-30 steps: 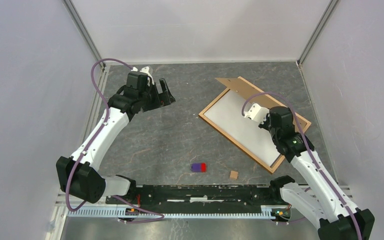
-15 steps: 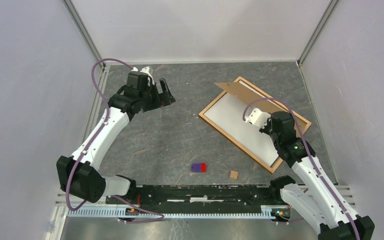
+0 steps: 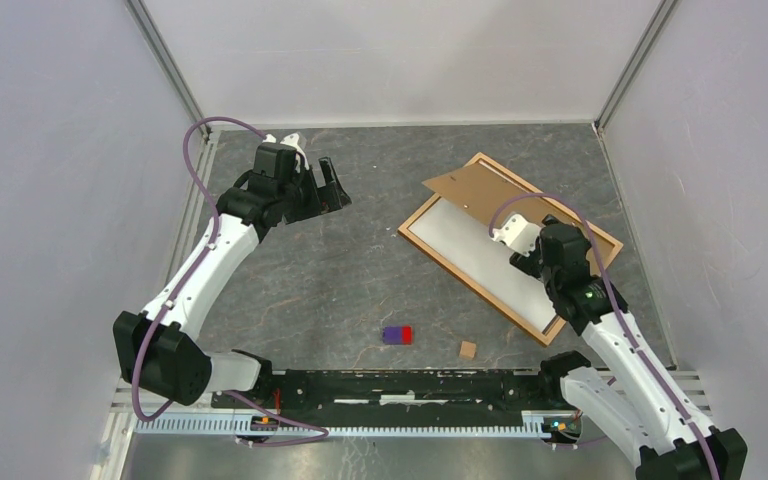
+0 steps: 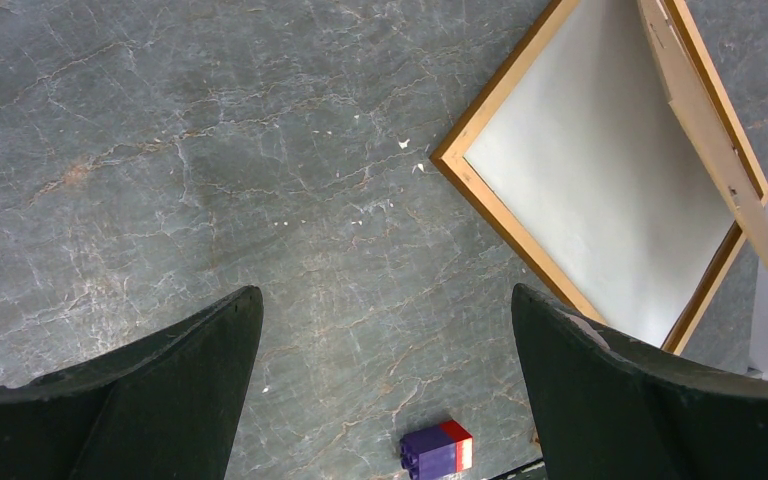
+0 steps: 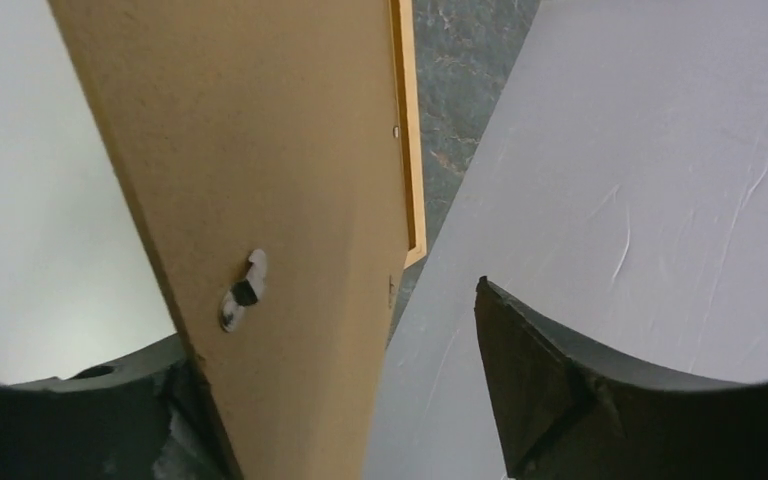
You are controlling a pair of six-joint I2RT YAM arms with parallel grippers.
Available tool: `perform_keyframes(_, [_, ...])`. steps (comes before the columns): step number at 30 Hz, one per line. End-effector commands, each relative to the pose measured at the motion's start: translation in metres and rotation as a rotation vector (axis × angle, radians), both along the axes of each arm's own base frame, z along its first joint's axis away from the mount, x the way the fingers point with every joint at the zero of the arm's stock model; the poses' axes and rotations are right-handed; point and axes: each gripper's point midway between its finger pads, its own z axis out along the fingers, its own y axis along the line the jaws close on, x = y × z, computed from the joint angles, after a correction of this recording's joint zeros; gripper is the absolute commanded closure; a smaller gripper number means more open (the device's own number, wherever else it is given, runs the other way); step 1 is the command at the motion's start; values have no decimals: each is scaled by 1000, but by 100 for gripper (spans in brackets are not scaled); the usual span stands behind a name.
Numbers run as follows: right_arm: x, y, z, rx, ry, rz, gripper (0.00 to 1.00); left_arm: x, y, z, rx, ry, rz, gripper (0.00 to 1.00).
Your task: Put the photo into the frame
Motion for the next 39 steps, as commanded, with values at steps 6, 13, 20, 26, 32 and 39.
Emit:
perform_keyframes(6, [-13,35,-2,188,117,114,2,3,-1,2,28,-39,-36,0])
perform_keyframes(13, [-36,74,-7,368,275,230,2,5,1,-1,38,-40,-29,0])
perform_keyframes(20, [-37,94,6,520,286,218,2,8,1,-6,47,-32,-28,0])
perform_keyframes(26, [-5,116,-4,912,193,-111,2,6,-11,-14,-3,-19,-80,0])
perform_keyframes(32, [-16,170,-71,1100,478,-32,12,-6,-50,-23,-198,62,-201,0])
perform_keyframes(39, [11,151,-76,817,294,-52,26,-11,-70,-40,-299,131,-228,0])
